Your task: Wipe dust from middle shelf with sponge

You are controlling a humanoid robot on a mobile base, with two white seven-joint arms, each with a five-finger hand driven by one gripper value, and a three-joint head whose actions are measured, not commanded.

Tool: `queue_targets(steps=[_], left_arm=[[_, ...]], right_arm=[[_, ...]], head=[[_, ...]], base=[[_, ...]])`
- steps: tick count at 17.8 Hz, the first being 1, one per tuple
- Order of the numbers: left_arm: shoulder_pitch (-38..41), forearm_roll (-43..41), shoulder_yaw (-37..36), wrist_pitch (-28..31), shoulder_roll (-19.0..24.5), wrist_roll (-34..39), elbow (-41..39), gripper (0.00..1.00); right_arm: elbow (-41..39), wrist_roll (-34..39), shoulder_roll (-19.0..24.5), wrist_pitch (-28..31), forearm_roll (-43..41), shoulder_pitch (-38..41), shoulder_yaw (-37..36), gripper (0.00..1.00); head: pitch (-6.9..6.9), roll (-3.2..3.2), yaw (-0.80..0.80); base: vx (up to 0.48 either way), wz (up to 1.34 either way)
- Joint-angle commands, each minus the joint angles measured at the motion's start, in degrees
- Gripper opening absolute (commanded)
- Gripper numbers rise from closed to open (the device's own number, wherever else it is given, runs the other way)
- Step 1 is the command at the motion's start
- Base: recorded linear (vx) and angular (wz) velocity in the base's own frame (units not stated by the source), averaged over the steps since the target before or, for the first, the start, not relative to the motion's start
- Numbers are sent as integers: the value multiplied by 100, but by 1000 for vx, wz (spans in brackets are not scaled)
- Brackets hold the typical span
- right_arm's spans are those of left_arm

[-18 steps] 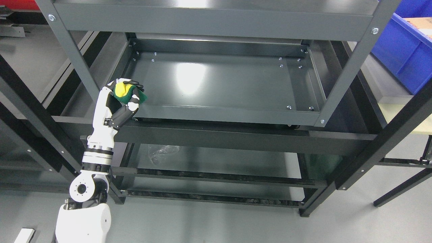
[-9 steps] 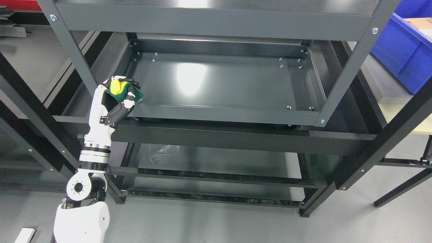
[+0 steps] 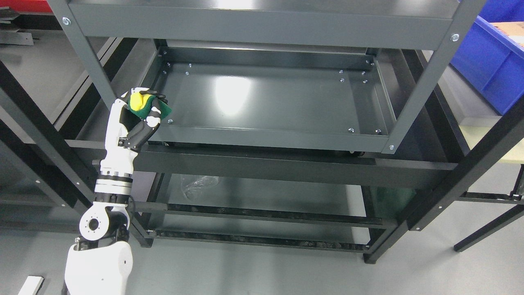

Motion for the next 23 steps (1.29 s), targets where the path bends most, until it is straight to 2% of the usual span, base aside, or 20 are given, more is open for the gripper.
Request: queue_targets(steps=[1,9,13,17,23], left_arm=[[-92,57,40,21,99,0,19,2],[-180,110,-22,293,99,-17,36,2],[161,84,-101,346,99,35,-60,2],[812,84,-75,591,99,271,-614,2],[831,101,-31,672,99,378,-614,2]], right_arm=[[-100,5,-100,4,0,0,-2,100],[-100,5,-100,4,0,0,7,100],[-100,5,-100,4,0,0,-2,100],[-100,5,-100,4,0,0,7,100],[-100,5,-100,4,0,0,-2,100]], head=[[0,0,0],[0,0,0],[0,0,0],[0,0,0],[0,0,0]], base=[[0,0],[0,0],[0,0],[0,0],[0,0]])
